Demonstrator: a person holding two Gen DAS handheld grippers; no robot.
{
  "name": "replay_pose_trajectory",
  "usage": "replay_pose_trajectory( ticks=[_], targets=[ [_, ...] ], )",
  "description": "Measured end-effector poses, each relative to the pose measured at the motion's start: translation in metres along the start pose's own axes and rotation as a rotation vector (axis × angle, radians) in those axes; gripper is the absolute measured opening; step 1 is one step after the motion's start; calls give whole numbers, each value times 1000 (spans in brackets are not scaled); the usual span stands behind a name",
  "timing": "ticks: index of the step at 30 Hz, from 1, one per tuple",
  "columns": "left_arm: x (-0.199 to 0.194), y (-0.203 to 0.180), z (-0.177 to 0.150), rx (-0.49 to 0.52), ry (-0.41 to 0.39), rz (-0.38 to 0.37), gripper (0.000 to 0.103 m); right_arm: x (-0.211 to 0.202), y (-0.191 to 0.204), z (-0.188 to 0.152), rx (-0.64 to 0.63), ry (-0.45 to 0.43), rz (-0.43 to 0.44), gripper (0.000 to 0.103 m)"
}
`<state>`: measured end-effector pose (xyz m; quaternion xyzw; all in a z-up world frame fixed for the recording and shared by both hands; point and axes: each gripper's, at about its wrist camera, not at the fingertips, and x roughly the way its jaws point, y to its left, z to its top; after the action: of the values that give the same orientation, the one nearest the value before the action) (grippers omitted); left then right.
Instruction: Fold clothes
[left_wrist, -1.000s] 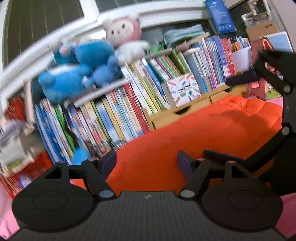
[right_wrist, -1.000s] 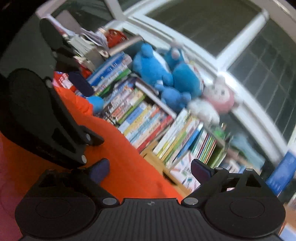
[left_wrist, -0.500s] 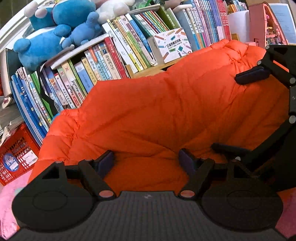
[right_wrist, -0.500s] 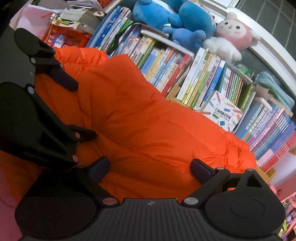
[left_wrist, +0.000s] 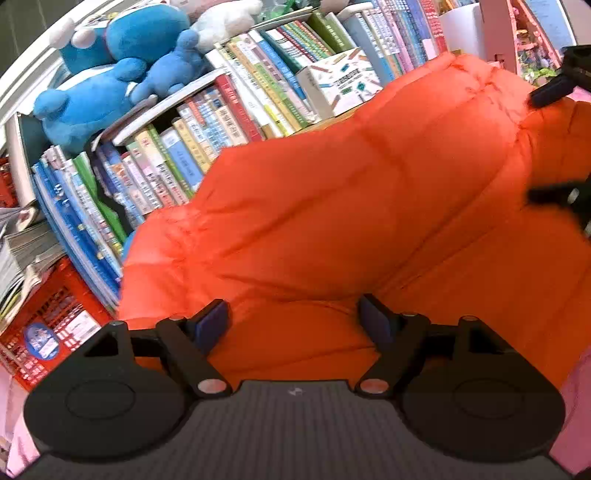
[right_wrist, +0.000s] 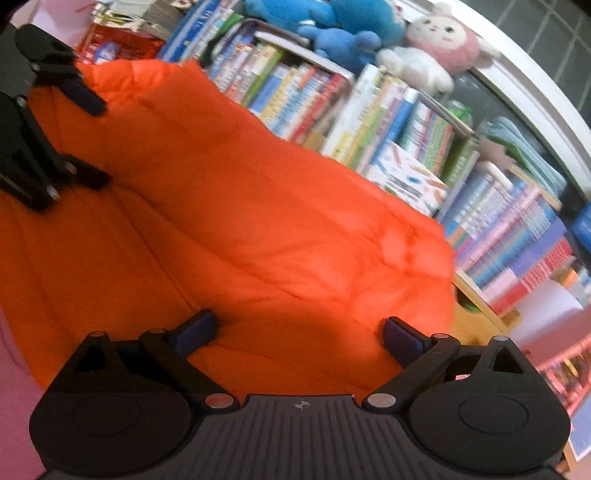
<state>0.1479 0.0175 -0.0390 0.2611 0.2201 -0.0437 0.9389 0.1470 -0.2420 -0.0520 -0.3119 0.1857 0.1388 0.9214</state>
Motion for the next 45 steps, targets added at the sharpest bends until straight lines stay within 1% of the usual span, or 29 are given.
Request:
replay_pose_trajectory(
  ticks=[2, 8, 11, 15, 18, 24, 26, 27, 28, 29, 30, 31, 34, 37, 41, 43, 45],
  targets=[
    [-3, 9, -5, -9, 5, 6, 80, -1, -9, -7, 13, 14, -16, 99],
    [-12, 32, -22, -26, 39, 68, 80, -4, -30, -24, 61, 59, -43, 100],
    [-17, 44, -30, -36, 59, 100, 81, -5, -36, -29, 64, 70, -56, 100],
    [-23, 60, -34, -88, 95, 90, 82, -5, -46, -36, 74, 92, -78, 100],
    [-24, 56, -33, -63, 95, 103, 82, -6, -54, -42, 81, 107, -93, 100],
    [-22, 62, -35, -94, 100, 74, 82, -16, -72, -56, 86, 137, -135, 100],
    [-22, 62, -36, -91, 99, 75, 82, -20, -77, -61, 73, 155, -179, 100],
    [-22, 62, -36, -87, 98, 76, 82, -22, -78, -64, 51, 179, -221, 100],
    [-22, 61, -36, -83, 97, 79, 82, -20, -81, -69, 13, 232, -277, 100],
    [-23, 60, -35, -78, 96, 83, 82, -21, -86, -74, -8, 269, -310, 97],
    [-23, 59, -35, -72, 95, 86, 81, -25, -89, -78, -24, 282, -335, 92],
    [-23, 59, -35, -67, 93, 90, 81, -30, -93, -82, -41, 290, -361, 92],
    [-23, 57, -35, -54, 90, 98, 81, -59, -92, -69, -28, 179, -370, 92],
    [-23, 57, -35, -49, 88, 100, 81, -85, -68, -31, -53, -11, -326, 93],
    [-23, 58, -35, -54, 90, 97, 81, -87, -15, 22, -149, -207, -220, 93],
    [-23, 59, -35, -55, 90, 96, 81, -78, 20, 46, -207, -275, -153, 93],
    [-23, 59, -36, -56, 90, 95, 81, -64, 54, 67, -272, -317, -103, 93]
  ],
)
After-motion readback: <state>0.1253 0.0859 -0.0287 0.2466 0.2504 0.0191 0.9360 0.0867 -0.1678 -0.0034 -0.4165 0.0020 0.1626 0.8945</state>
